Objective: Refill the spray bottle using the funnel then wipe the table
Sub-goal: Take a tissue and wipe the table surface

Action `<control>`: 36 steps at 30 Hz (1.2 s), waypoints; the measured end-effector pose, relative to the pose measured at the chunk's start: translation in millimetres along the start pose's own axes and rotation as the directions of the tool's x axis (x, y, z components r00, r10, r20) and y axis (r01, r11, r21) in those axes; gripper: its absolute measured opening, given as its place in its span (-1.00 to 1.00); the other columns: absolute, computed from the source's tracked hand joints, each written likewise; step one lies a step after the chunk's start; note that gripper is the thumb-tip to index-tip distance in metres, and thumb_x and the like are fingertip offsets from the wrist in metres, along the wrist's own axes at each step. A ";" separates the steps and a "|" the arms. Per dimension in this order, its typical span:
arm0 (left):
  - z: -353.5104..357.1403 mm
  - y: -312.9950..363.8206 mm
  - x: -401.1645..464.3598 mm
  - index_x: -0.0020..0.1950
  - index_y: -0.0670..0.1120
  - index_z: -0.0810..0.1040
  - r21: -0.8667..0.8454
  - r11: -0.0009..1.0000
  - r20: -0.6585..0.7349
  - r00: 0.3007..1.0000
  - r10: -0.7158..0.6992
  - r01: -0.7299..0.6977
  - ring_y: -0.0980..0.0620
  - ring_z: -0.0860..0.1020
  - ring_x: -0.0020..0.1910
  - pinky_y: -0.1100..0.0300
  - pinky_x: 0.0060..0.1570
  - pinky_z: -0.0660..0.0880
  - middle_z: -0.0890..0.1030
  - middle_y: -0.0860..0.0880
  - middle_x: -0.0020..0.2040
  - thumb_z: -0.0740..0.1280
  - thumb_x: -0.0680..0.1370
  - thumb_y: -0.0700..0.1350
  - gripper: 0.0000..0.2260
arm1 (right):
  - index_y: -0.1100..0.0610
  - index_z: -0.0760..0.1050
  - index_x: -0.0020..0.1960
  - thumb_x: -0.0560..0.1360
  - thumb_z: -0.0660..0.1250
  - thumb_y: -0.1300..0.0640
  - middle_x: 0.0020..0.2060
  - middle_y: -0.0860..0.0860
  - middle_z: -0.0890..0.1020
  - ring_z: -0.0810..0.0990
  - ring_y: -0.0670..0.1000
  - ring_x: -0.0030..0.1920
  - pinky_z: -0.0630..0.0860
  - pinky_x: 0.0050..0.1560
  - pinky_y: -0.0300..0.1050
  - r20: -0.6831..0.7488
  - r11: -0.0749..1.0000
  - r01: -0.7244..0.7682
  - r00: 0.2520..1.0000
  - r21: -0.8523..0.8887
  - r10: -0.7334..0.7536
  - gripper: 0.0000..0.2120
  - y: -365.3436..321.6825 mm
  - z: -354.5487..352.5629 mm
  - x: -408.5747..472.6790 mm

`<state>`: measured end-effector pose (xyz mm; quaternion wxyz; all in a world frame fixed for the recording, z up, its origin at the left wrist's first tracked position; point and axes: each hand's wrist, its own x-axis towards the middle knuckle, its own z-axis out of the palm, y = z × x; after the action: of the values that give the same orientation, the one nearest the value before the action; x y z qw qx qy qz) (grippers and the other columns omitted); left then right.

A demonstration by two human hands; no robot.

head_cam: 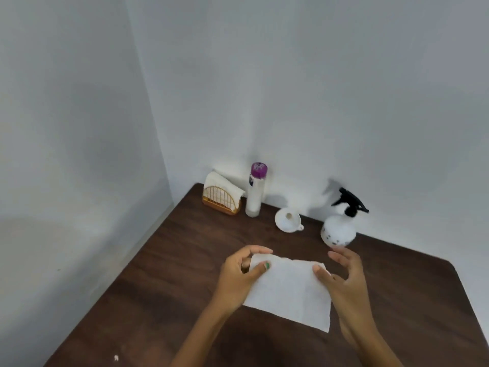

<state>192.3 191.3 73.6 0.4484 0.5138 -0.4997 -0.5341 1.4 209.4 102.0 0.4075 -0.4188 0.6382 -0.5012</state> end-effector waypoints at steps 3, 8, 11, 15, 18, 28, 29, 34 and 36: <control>14.6 2.2 -20.5 -0.03 0.01 0.68 -0.006 1.000 0.004 1.000 -0.023 0.023 -0.07 0.56 -0.19 0.05 -0.20 0.50 0.64 -0.25 -0.11 0.42 0.48 -0.20 -0.86 | 0.07 0.59 0.00 0.36 0.49 0.26 0.07 -0.08 0.59 0.61 -0.05 -0.01 0.56 -0.14 -0.22 0.152 0.999 -0.036 0.988 -0.016 0.038 -0.75 4.0 -28.0 -16.3; 29.3 6.7 -41.5 0.07 0.01 0.64 0.126 0.990 0.137 0.988 -0.073 0.056 0.19 0.63 -0.04 0.27 -0.11 0.58 0.65 0.12 0.00 0.46 0.42 -0.26 -0.72 | 0.14 0.65 0.00 0.33 0.52 0.28 -0.01 -0.03 0.67 0.64 -0.10 -0.07 0.56 -0.25 -0.38 0.210 0.986 -0.034 0.975 -0.161 0.068 -0.74 20.9 -60.9 -33.7; 34.9 5.1 -46.6 0.04 0.12 0.64 0.275 0.962 0.121 0.992 -0.034 -0.001 0.09 0.64 -0.06 0.13 -0.04 0.61 0.68 -0.01 0.00 0.50 0.40 -0.17 -0.72 | 0.11 0.67 -0.01 0.32 0.52 0.28 -0.07 -0.05 0.68 0.63 -0.10 -0.05 0.51 -0.18 -0.48 0.162 0.948 0.048 0.987 -0.316 0.004 -0.74 27.8 -72.0 -35.5; 43.9 1.7 -53.3 -0.06 0.23 0.65 0.440 0.898 0.090 0.996 -0.023 -0.019 0.08 0.62 -0.05 0.06 0.01 0.60 0.69 0.07 -0.04 0.51 0.38 -0.06 -0.78 | 0.12 0.68 -0.02 0.32 0.53 0.23 -0.13 -0.15 0.61 0.55 -0.18 -0.06 0.37 -0.10 -0.50 0.187 0.883 0.130 0.981 -0.451 -0.049 -0.77 31.6 -80.7 -41.7; 47.8 1.8 -57.3 -0.07 0.15 0.68 0.492 0.870 0.067 0.998 -0.005 -0.029 0.15 0.61 -0.08 0.10 -0.03 0.61 0.66 0.20 -0.10 0.49 0.40 -0.04 -0.85 | 0.10 0.67 0.00 0.29 0.56 0.18 -0.12 -0.15 0.57 0.51 -0.19 -0.16 0.35 -0.18 -0.52 0.229 0.849 0.145 0.973 -0.509 -0.029 -0.72 35.1 -83.5 -44.0; 42.1 10.4 -68.8 -0.36 0.21 0.48 0.705 0.709 0.013 0.999 0.035 -0.034 0.12 0.47 0.06 -0.07 0.14 0.48 0.52 0.16 0.03 0.44 0.43 0.06 -0.79 | 0.10 0.65 -0.29 0.36 0.50 0.17 -0.34 -0.01 0.67 0.62 -0.04 -0.33 0.49 -0.29 -0.26 0.280 0.904 0.127 0.960 -0.408 -0.009 -0.92 33.7 -99.2 -46.6; 39.3 11.8 -70.0 -0.34 0.20 0.48 0.749 0.662 0.036 0.999 -0.013 -0.018 0.13 0.45 0.11 -0.09 0.22 0.40 0.54 0.16 0.08 0.42 0.43 0.09 -0.81 | 0.14 0.65 -0.26 0.39 0.48 0.17 -0.32 0.03 0.69 0.64 -0.01 -0.30 0.53 -0.26 -0.20 0.282 0.939 0.098 0.959 -0.331 -0.001 -0.93 31.1 -101.0 -47.1; 43.0 17.0 -78.2 0.01 0.27 0.47 0.769 0.635 0.240 0.952 -0.188 -0.069 0.23 0.40 0.22 -0.11 0.42 0.00 0.48 0.32 0.11 0.38 0.40 0.25 -0.76 | 0.15 0.62 -0.10 0.49 0.36 0.17 -0.18 -0.02 0.71 0.68 -0.10 -0.20 0.57 -0.25 -0.32 0.397 0.987 0.029 0.917 -0.161 0.038 -0.93 17.5 -95.3 -53.2; 52.3 19.7 -80.3 0.13 0.22 0.49 0.644 0.761 0.316 0.932 -0.178 -0.073 0.29 0.47 0.13 -0.04 0.40 0.19 0.54 0.31 0.09 0.42 0.38 0.21 -0.65 | 0.13 0.61 -0.13 0.50 0.35 0.16 -0.20 -0.03 0.70 0.67 -0.11 -0.22 0.54 -0.28 -0.36 0.451 0.978 0.063 0.892 -0.200 0.035 -0.92 14.3 -90.8 -53.8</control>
<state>145.2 272.9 99.9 0.1294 0.5443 -0.7110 -0.4261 -68.7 289.4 108.4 0.4946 -0.5690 0.5721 -0.3230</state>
